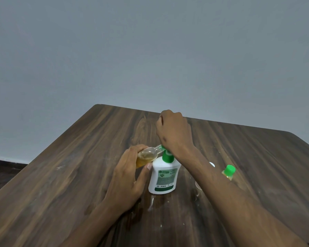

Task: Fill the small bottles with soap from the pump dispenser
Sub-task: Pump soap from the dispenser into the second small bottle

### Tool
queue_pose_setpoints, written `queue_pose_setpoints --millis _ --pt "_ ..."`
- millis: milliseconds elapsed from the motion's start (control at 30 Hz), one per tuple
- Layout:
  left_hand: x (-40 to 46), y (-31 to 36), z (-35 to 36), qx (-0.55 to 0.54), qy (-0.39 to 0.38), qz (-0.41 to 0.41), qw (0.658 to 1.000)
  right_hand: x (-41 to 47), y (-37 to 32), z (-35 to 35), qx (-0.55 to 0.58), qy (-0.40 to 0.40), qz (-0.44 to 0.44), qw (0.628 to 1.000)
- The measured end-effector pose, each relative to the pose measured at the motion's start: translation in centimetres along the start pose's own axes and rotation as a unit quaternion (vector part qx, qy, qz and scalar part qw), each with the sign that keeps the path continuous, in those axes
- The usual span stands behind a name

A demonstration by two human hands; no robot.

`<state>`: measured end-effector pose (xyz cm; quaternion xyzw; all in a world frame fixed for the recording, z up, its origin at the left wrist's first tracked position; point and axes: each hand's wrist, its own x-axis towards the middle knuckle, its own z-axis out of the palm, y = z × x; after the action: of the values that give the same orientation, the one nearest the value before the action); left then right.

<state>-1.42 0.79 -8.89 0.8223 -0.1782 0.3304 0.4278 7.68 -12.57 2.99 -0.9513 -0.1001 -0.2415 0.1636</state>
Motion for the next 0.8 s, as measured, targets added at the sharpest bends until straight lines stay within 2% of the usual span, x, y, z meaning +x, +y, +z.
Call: queue_pose_setpoints --millis 800 --pt "-0.02 0.04 -0.07 -0.004 -0.002 -0.005 1.000 -0.18 -0.13 -0.36 -0.006 -0.006 0.000 1.000"
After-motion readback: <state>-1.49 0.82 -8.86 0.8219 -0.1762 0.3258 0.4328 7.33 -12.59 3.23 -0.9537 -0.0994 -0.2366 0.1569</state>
